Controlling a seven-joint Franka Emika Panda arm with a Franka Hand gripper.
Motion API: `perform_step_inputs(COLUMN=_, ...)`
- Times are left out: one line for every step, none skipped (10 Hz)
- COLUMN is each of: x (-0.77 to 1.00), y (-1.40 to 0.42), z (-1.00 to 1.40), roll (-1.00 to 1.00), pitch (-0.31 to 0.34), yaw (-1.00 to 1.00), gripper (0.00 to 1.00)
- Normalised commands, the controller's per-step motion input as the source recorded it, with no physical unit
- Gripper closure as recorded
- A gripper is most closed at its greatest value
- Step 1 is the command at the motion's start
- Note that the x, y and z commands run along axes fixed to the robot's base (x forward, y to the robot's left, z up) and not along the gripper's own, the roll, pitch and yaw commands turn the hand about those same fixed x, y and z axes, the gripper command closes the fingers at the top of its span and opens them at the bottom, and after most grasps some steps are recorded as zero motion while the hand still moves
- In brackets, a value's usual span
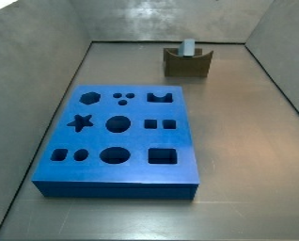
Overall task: Pick up the rectangle object. Move up. Place the rectangle object on the fixture. Regrasp the rectangle object. Move to above the board. Insert the rectangle object.
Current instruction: Regrasp the rectangle object.
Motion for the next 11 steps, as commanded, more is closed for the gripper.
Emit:
perform_step_inputs(x=0.0, y=-0.02, z=0.01, roll=1.0, pitch=-0.055, yaw=0.01, gripper=0.0)
perform_step_inputs(x=0.01, y=-0.02, z=0.01, roll=1.0, pitch=-0.047, yaw=0.01, gripper=0.0)
perform_step_inputs(x=0.02, y=-0.03, z=0.0, roll=1.0, pitch=-0.04, yaw=0.01, gripper=0.0)
perform_step_inputs(x=0.02, y=-0.02, z=-0.01, roll=1.0, pitch=-0.034, yaw=0.01, gripper=0.0)
perform_step_inputs(x=0.03, y=-0.03, z=-0.01, roll=1.0, pitch=-0.019, yaw=0.01, gripper=0.0)
perform_step_inputs(x=0.03, y=-0.03, z=-0.01, roll=1.0, pitch=-0.011, yaw=0.01, gripper=0.0)
perform_step_inputs(x=0.04, y=-0.03, z=-0.01, roll=1.0, pitch=0.01, yaw=0.02, gripper=0.0)
perform_step_inputs(x=0.04, y=-0.03, z=-0.01, roll=1.0, pitch=0.02, yaw=0.02, gripper=0.0)
perform_step_inputs(x=0.05, y=-0.03, z=-0.01, roll=1.0, pitch=0.047, yaw=0.02, gripper=0.0)
perform_step_inputs(x=0.06, y=-0.03, z=-0.01, roll=1.0, pitch=0.069, yaw=0.03, gripper=0.0)
perform_step_inputs(x=0.06, y=-0.04, z=-0.02, roll=1.0, pitch=0.115, yaw=0.05, gripper=0.0)
